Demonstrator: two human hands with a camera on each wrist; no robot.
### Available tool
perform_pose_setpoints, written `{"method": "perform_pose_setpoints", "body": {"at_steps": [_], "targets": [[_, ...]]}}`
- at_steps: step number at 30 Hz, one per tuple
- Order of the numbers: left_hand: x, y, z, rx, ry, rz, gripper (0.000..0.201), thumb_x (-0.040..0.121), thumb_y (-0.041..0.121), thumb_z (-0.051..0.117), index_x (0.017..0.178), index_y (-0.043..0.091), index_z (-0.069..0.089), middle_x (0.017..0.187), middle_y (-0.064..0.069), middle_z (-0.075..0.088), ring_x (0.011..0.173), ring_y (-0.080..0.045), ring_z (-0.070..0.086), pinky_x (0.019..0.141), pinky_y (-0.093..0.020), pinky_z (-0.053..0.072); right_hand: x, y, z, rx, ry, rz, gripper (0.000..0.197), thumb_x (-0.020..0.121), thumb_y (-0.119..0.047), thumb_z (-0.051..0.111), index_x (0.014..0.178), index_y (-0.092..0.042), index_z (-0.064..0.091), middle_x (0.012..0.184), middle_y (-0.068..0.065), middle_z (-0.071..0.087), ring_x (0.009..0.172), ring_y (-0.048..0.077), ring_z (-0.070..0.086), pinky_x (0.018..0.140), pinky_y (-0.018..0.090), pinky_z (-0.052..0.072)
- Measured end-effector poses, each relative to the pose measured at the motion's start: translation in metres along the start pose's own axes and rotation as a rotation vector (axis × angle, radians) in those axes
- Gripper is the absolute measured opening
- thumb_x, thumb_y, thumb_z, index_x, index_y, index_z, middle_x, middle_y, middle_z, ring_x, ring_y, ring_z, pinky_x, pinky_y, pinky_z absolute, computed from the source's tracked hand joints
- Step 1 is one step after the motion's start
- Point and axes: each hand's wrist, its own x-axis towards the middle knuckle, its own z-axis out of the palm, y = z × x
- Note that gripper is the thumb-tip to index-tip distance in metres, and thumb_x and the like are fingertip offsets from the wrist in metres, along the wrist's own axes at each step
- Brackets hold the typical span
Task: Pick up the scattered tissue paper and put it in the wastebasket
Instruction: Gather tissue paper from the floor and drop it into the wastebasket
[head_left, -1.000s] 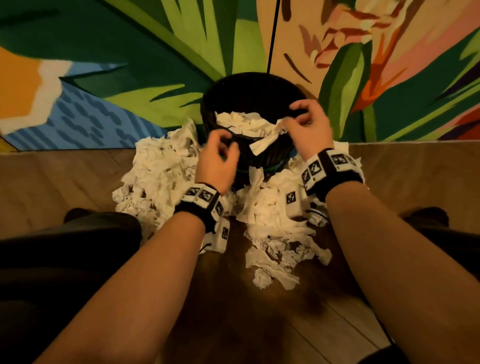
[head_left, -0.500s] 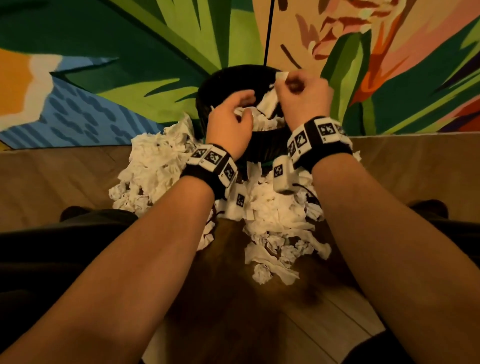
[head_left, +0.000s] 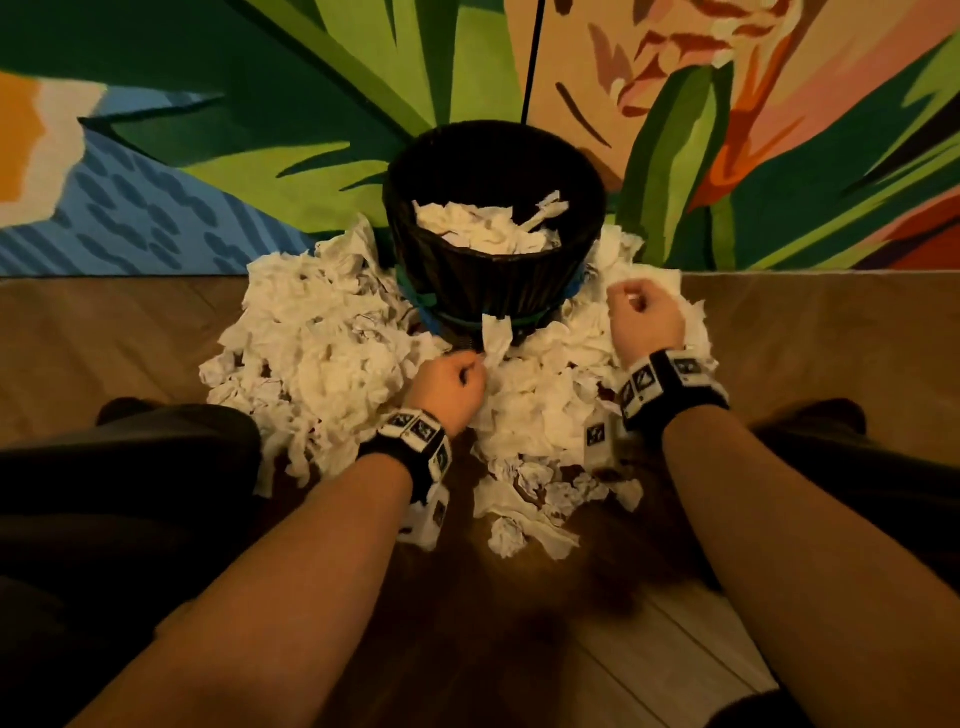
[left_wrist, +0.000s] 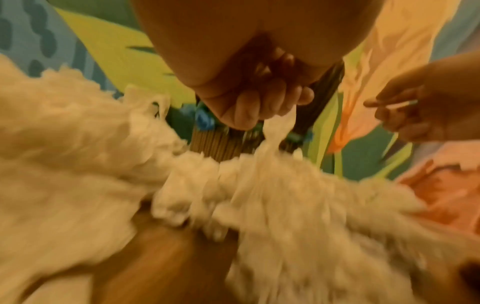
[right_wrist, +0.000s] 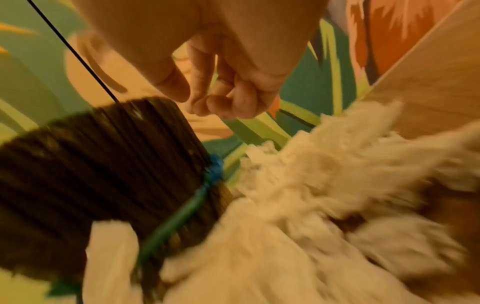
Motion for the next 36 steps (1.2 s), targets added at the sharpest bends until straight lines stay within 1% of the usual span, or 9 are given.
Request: {"method": "perform_pose_setpoints", "body": {"at_steps": [3, 6, 8, 12, 16, 23, 29, 32, 36], "targets": [[-0.031, -0.029, 0.027, 0.185, -0.252, -0.024, 0.019, 0.096, 0.021, 0.048, 0.081, 0.019, 0.060, 0.077, -0.009, 0.066, 0.073, -0.029, 0.062, 0.064, -0.036, 0.051, -0.035, 0.044, 0.006, -0.122, -0.247, 0.031, 0.010, 0.095, -0.031, 0.056, 0.098, -0.026, 0.065, 0.079, -0.007, 0.060, 0.070, 0.012, 0.056, 0.055, 0.021, 0.039], [-0.060, -0.046, 0.046, 0.432, -0.484, 0.024, 0.011, 0.094, 0.031, 0.046, 0.102, 0.030, 0.054, 0.097, -0.004, 0.068, 0.083, -0.027, 0.064, 0.067, -0.032, 0.050, -0.071, 0.082, 0.016, -0.469, -0.641, -0.071, 0.010, 0.094, -0.032, 0.054, 0.100, -0.031, 0.062, 0.087, -0.008, 0.061, 0.075, 0.010, 0.059, 0.063, 0.024, 0.046], [-0.074, -0.051, 0.057, 0.527, -0.588, 0.067, 0.029, 0.096, 0.035, 0.041, 0.125, 0.038, 0.043, 0.115, -0.007, 0.065, 0.093, -0.030, 0.064, 0.072, -0.033, 0.050, -0.089, 0.102, 0.023, -0.634, -0.823, -0.125, 0.013, 0.093, -0.031, 0.052, 0.104, -0.031, 0.060, 0.095, -0.005, 0.063, 0.082, 0.013, 0.060, 0.072, 0.029, 0.051], [-0.082, -0.050, 0.070, 0.610, -0.757, 0.018, 0.062, 0.098, 0.029, 0.035, 0.152, 0.045, 0.009, 0.150, -0.015, 0.040, 0.124, -0.037, 0.052, 0.097, -0.039, 0.046, -0.104, 0.122, 0.026, -0.781, -0.870, -0.153, 0.020, 0.089, -0.031, 0.057, 0.109, -0.033, 0.055, 0.119, -0.001, 0.054, 0.103, 0.021, 0.057, 0.090, 0.035, 0.049], [-0.083, -0.048, 0.075, 0.673, -0.822, -0.013, 0.060, 0.101, 0.028, 0.037, 0.155, 0.040, 0.012, 0.161, -0.007, 0.024, 0.138, -0.033, 0.039, 0.109, -0.045, 0.040, -0.105, 0.134, 0.019, -1.017, -0.942, -0.236, 0.048, 0.088, -0.039, 0.063, 0.132, -0.039, 0.047, 0.144, -0.003, 0.037, 0.128, 0.027, 0.044, 0.096, 0.043, 0.046], [-0.082, -0.058, 0.067, 0.718, -0.776, -0.073, 0.045, 0.102, 0.023, 0.032, 0.146, 0.034, 0.034, 0.154, -0.007, 0.036, 0.131, -0.032, 0.046, 0.105, -0.045, 0.043, -0.107, 0.143, 0.024, -1.064, -0.961, -0.270, 0.052, 0.086, -0.033, 0.070, 0.132, -0.030, 0.046, 0.137, 0.005, 0.044, 0.128, 0.029, 0.042, 0.098, 0.045, 0.046], [-0.080, -0.068, 0.062, 0.675, -0.669, -0.086, 0.036, 0.096, 0.027, 0.048, 0.132, 0.026, 0.052, 0.150, -0.002, 0.039, 0.124, -0.030, 0.052, 0.101, -0.041, 0.046, -0.103, 0.142, 0.024, -0.788, -0.860, -0.096, 0.036, 0.074, -0.030, 0.075, 0.094, -0.029, 0.045, 0.102, -0.006, 0.042, 0.090, 0.017, 0.049, 0.068, 0.028, 0.041], [-0.081, -0.065, 0.058, 0.402, -0.472, -0.130, 0.014, 0.088, 0.029, 0.059, 0.101, 0.025, 0.058, 0.108, 0.001, 0.063, 0.097, -0.021, 0.064, 0.086, -0.036, 0.056, -0.100, 0.140, 0.019, -0.704, -0.766, -0.062, 0.034, 0.074, -0.033, 0.072, 0.086, -0.027, 0.041, 0.095, -0.006, 0.035, 0.078, 0.013, 0.045, 0.060, 0.024, 0.035], [-0.072, -0.056, 0.051, 0.096, -0.099, -0.284, 0.016, 0.084, 0.014, 0.059, 0.078, 0.021, 0.047, 0.069, -0.002, 0.059, 0.061, -0.017, 0.057, 0.057, -0.028, 0.050, -0.095, 0.138, 0.011, -0.667, -0.736, -0.006, 0.029, 0.075, -0.030, 0.067, 0.078, -0.029, 0.038, 0.086, -0.004, 0.048, 0.071, 0.011, 0.047, 0.055, 0.024, 0.034]]}}
